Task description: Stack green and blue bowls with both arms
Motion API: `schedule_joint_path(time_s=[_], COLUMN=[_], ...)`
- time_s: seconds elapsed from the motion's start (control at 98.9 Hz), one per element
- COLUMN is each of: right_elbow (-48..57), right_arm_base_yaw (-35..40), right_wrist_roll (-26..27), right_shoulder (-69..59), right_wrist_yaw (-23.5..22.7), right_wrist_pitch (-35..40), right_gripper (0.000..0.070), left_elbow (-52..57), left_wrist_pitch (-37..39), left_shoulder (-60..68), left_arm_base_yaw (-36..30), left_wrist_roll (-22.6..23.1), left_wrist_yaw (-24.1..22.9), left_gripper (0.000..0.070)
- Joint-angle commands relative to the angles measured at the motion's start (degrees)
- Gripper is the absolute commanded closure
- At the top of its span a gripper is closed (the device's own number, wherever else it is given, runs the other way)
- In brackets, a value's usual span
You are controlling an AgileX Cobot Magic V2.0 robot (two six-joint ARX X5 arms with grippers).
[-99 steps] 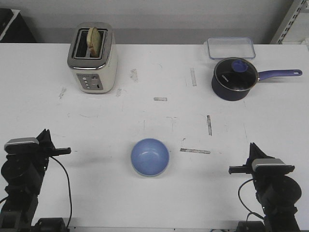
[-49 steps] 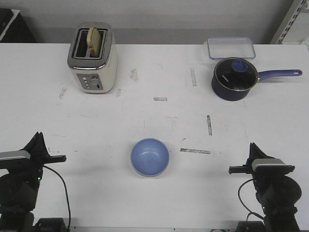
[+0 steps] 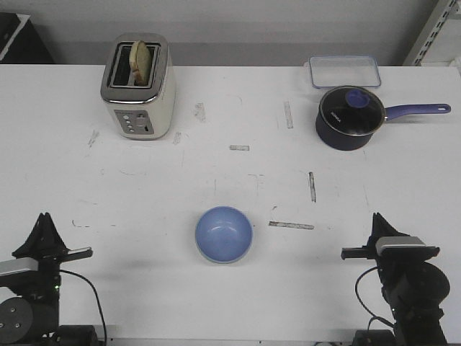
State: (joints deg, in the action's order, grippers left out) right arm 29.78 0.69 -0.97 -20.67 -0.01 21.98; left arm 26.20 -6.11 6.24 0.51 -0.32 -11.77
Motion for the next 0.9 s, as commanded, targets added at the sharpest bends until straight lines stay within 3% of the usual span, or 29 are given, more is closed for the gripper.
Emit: schedule_joint_path(time_s=[0.0,0.202,0.374,0.384,0.424,0.889], right_elbow=[0.13,0.13,0.13,0.13,0.13,0.15], right_arm_base_yaw=[0.00,0.00,0.00,0.00,0.00,0.00], right_wrist_roll=[0.96,0.96,0.96,0.96,0.96,0.96], right_shoulder=[0.00,0.00,0.00,0.00,0.00,0.04], right_wrist_yaw=[0.04,0.02,0.02,0.02,0.04,0.02], right_wrist_pitch=[-0.57,-0.57,-0.57,-0.57,-0.57,-0.61], right_gripper=[0.0699,0.0699,0.0699,0.0699,0.0699,0.0699], left_elbow=[-3.72,-15.69,-23.12,-25.49,-25.51,-25.49], left_wrist_pitch=[3.61,11.93,16.50,15.47,13.75,12.50], left_shoulder=[-1.49,-3.50,-3.89,-5.62,-6.29,-6.05], left_arm_base_yaw=[0.00,0.00,0.00,0.00,0.00,-0.04], left_wrist_roll=[0.76,0.76,0.74,0.74,0.74,0.74], left_wrist_yaw=[0.07,0.50,4.09,6.51,6.91,6.95], left_gripper=[0.0699,0.0699,0.0699,0.0699,0.0699,0.0698])
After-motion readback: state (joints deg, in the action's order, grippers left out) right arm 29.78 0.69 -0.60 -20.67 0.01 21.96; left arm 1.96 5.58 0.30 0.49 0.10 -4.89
